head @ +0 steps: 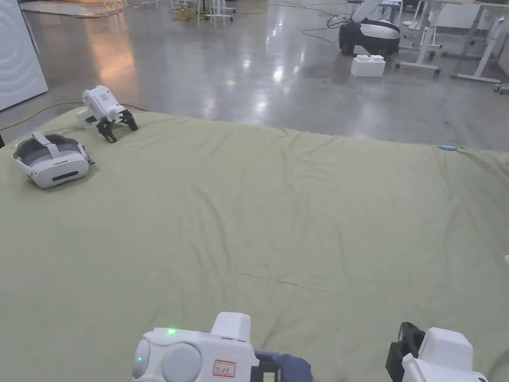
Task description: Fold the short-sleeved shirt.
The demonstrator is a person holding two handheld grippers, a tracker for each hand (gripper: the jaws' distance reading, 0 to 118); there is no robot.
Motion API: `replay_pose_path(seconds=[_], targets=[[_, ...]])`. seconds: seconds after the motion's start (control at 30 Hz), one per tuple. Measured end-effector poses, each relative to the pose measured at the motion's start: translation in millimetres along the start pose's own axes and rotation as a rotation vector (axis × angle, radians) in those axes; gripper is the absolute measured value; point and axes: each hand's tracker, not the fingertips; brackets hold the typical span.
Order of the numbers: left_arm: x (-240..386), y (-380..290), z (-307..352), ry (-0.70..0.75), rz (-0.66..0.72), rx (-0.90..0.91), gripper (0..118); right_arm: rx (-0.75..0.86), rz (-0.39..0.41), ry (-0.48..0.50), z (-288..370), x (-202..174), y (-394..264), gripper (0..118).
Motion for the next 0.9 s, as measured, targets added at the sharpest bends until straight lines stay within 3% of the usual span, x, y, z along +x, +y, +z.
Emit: replay_pose_path(seconds=[0.17, 0.37, 0.5, 0.67, 0.9], targets=[[-7.1, -22.6, -45.2, -0.056, 0.011, -0.144, 1, -0.012, -0.001, -0.004, 0.0, -0.4, -4.4, 0], [-11.0, -49.5, -80.0, -0.078, -0.009, -0.118, 1, -0.011, 0.003, -0.007, 2.0, -0.9, -6.7, 0], [-12.5, -50.8, -58.2, -0.097, -0.04, -0.061, 1, 0.019, 0.014, -0.001, 7.3, -3.7, -2.6, 0], [-5.7, -29.6, 1.9, -0.006, -0.221, 0.16, 1, 0.117, 0.039, -0.014, 14.4, -14.5, 15.4, 0], [9.3, 8.5, 62.1, 0.375, -0.413, 0.681, 0, 0.275, 0.067, -0.033, 19.1, -38.0, 54.2, 0]])
